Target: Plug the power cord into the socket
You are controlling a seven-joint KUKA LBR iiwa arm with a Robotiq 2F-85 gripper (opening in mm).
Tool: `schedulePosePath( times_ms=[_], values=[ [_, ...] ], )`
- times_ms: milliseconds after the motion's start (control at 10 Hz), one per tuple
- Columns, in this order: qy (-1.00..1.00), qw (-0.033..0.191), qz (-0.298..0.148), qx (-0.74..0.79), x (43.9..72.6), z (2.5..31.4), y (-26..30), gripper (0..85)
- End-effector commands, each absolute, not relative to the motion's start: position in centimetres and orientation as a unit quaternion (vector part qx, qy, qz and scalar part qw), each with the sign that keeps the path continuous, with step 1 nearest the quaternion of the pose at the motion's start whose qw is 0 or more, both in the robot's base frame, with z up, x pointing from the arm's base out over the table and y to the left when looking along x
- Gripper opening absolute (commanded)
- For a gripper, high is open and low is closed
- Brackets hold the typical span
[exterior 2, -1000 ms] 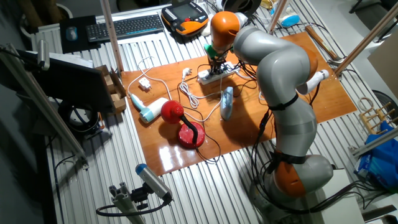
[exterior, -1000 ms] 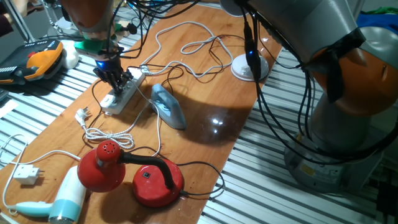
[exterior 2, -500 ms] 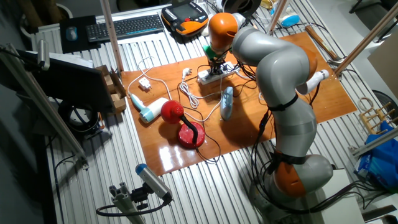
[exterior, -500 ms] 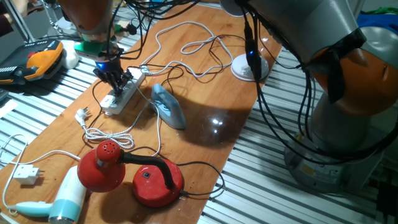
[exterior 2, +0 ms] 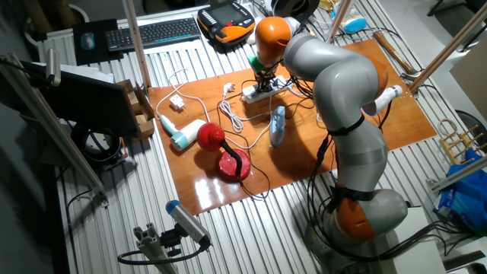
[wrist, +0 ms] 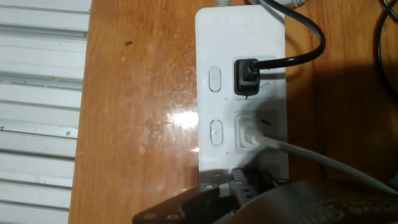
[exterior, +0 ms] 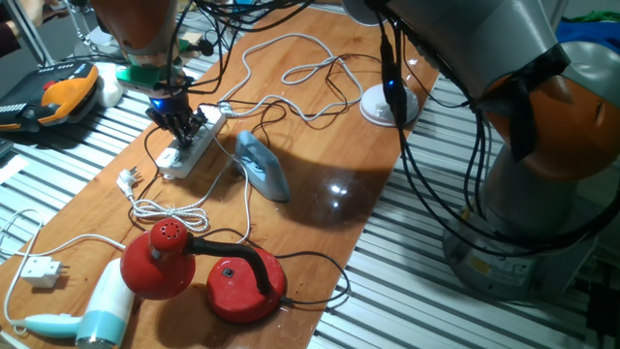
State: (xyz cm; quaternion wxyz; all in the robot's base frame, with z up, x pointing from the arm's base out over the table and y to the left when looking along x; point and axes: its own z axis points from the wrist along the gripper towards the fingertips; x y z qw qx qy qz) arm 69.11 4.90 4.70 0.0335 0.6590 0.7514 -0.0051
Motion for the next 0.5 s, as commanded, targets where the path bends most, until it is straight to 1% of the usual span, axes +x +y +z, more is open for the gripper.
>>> schedulePosePath(
  times_ms=[0,200,400],
  values=[
    [0.751,0.033,-0.007,0.659,69.1,5.0,4.9,0.0],
    [0.752,0.039,-0.025,0.657,69.1,5.7,4.9,0.0],
    [0.752,0.036,-0.031,0.657,69.3,6.7,4.9,0.0]
  ],
)
